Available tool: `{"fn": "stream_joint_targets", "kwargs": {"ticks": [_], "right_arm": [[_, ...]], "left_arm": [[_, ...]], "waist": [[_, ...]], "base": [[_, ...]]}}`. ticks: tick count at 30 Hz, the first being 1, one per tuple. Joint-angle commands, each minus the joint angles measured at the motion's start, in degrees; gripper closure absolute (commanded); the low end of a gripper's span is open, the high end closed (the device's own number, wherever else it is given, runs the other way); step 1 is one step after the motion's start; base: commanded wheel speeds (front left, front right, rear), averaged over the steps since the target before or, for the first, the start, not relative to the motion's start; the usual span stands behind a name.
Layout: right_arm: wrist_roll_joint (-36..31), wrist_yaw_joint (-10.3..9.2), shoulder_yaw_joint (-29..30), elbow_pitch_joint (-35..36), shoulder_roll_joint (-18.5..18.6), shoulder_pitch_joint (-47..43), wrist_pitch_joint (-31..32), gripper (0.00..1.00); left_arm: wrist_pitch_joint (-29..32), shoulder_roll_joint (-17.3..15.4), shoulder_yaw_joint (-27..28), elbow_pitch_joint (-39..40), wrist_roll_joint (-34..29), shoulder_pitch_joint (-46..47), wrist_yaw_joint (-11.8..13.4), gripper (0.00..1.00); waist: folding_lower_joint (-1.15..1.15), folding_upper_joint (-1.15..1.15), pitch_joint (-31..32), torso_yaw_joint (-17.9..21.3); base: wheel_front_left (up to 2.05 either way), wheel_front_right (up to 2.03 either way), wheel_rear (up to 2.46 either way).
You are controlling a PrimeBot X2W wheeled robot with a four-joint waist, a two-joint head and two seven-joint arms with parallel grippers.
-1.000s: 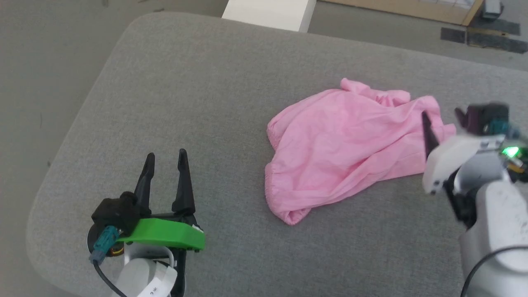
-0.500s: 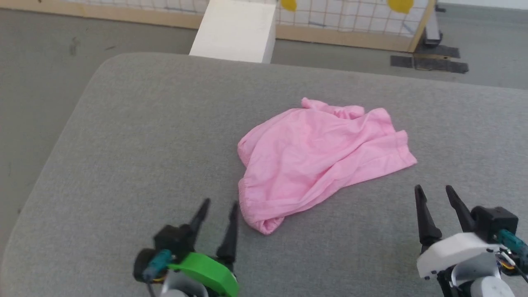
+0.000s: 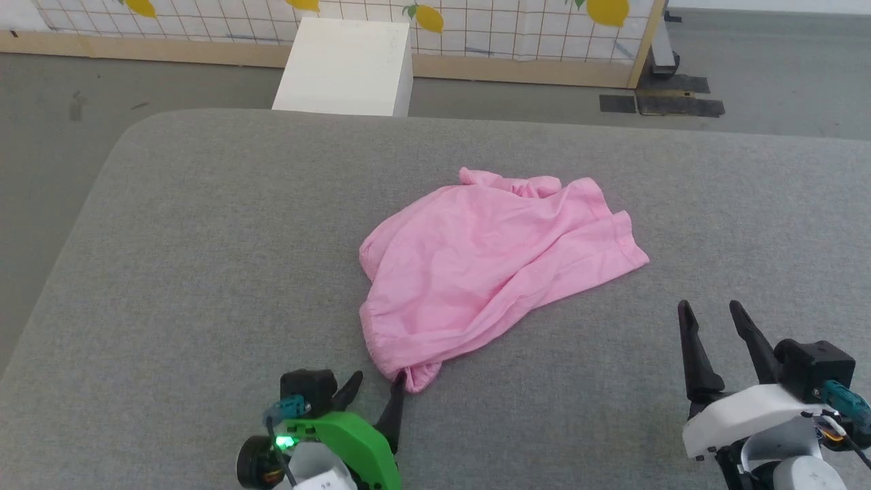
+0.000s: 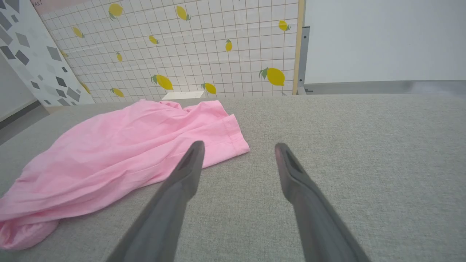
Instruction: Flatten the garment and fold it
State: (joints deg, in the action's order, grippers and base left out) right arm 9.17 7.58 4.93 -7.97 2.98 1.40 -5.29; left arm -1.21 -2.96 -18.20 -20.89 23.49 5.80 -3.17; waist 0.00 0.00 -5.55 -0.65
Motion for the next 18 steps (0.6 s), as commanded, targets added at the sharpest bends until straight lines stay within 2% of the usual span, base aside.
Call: {"fn": "stream_joint_targets", "kwargs": {"ticks": [1, 10, 14, 15, 16, 17, 18], "right_arm": [[0.6, -0.09, -0.3, 0.5, -0.1, 0.3, 0.0, 0.00], [1.2, -0.09, -1.8, 0.9, -0.1, 0.9, 0.2, 0.00], [1.4, -0.09, -2.2, 1.3, -0.1, 1.1, 0.3, 0.00], [1.4, -0.09, -2.3, 1.4, -0.1, 1.0, 0.4, 0.00], [1.4, -0.09, -2.3, 1.5, -0.1, 1.0, 0.4, 0.00], [1.4, -0.09, -2.4, 1.6, -0.1, 1.0, 0.5, 0.00], [1.4, -0.09, -2.4, 1.7, -0.1, 0.9, 0.5, 0.00]], "left_arm": [[0.5, 0.0, -0.1, -0.5, 0.7, 1.7, 0.6, 0.00], [8.1, 0.1, -3.5, -5.9, 4.3, 6.3, 3.5, 0.00], [9.5, 0.1, -4.6, -7.2, 4.9, 7.5, 5.3, 0.00], [9.3, 0.1, -4.7, -7.3, 4.7, 7.8, 5.7, 0.62], [8.9, 0.1, -4.8, -7.3, 4.5, 7.9, 6.0, 0.92], [8.6, 0.0, -4.7, -7.3, 4.4, 7.9, 6.1, 1.00], [8.3, -0.2, -4.7, -7.2, 4.2, 7.8, 6.3, 1.00]], "waist": [[0.00, 0.00, -0.4, 0.3], [0.00, 0.00, -1.3, 1.8], [0.00, 0.00, -1.5, 2.3], [0.00, 0.00, -1.5, 2.4], [0.00, 0.00, -1.5, 2.4], [0.00, 0.00, -1.5, 2.4], [0.00, 0.00, -1.4, 2.4]], "base": [[0.00, 0.00, 0.00], [0.00, 0.00, 0.00], [0.00, 0.00, 0.00], [0.00, 0.00, 0.00], [0.00, 0.00, 0.00], [0.00, 0.00, 0.00], [0.00, 0.00, 0.00]]}}
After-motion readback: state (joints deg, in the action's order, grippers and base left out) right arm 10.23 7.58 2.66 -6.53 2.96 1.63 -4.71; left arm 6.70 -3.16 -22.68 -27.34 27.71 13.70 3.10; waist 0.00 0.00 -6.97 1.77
